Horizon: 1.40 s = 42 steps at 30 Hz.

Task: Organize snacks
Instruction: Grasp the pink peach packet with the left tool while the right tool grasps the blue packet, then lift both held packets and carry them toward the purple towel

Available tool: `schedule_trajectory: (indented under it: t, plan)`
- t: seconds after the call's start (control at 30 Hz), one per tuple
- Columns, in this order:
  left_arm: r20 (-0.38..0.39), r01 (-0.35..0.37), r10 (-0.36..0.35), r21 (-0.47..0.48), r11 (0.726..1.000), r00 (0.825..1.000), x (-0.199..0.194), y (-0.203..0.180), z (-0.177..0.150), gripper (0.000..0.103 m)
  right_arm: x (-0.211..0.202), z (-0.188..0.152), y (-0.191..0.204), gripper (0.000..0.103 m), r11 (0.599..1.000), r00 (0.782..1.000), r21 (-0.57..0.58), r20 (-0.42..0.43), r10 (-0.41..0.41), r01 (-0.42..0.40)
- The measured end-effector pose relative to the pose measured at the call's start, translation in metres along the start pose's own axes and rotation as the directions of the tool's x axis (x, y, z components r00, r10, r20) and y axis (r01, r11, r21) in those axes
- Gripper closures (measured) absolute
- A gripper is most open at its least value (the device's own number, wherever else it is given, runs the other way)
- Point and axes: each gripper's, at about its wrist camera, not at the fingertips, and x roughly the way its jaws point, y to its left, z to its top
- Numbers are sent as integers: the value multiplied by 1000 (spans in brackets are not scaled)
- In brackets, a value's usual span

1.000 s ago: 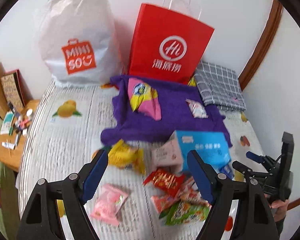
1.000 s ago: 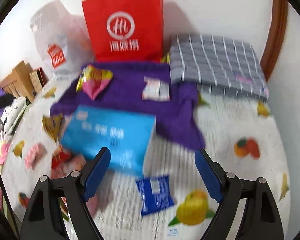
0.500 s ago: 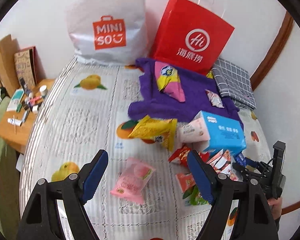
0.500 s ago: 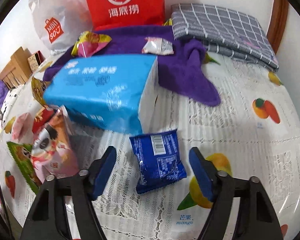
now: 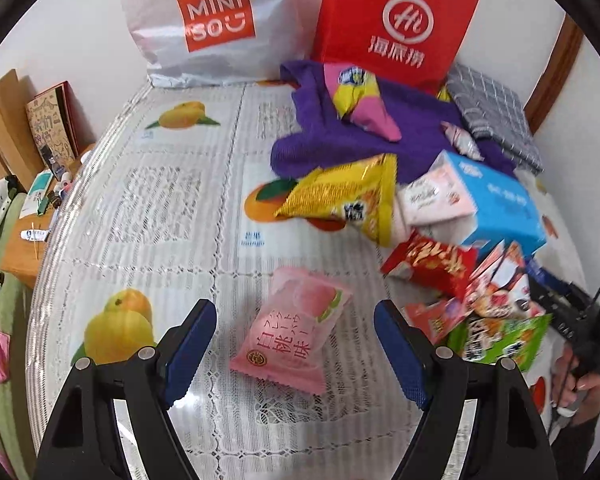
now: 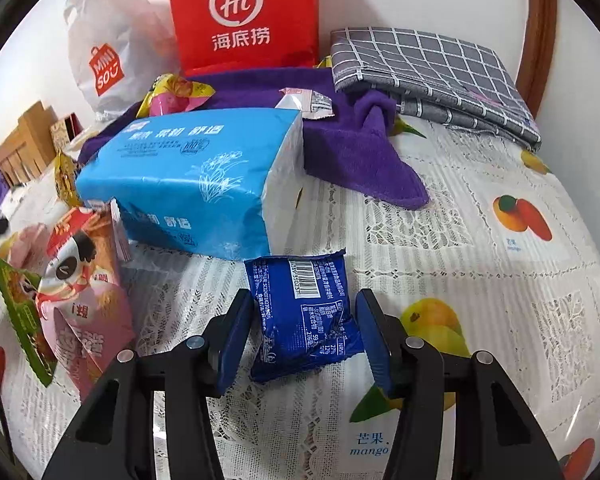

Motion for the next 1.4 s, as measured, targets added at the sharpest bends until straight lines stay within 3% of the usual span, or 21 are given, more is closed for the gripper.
schedule_trajectory:
  t: [0.33,0.43,0.57,0.7,0.83,1.0,1.17,1.4]
  plan:
    - [1,-34,34,14,999,999,28,-1,-7,25,0,-1,1,50,1000,1000,-5,0,-9,9]
    - [34,-89,88,42,995,996,29,-7,-11,36,0,-1,1,50,1000,1000,-4,1,-7,7]
    - [61,-105,102,57,993,993,26,-9,-13,63,0,-1,1,50,1000,1000,-5,0,-9,9]
    - [49,-78,76,27,997,996,23,-6,-14,70,0,-1,-1,50,1000,1000,4,2,1,-1]
    - [37,-3,4,-7,1000,999,14,-9,-19,71,-1,-1,-4,55,1000,1000,25,7,3,-3]
    - [59,-6,5,7,1000,998,-4,-22,-25,71,-3,-1,-4,58,1000,1000,31,5,0,0]
    - [89,4,-7,28,1000,996,-23,-36,-26,71,-14,-8,-11,59,994,998,95,-14,63,-61]
    - [117,29,-37,69,997,992,-46,-58,-23,71,-25,-16,-10,59,994,999,101,-15,49,-47]
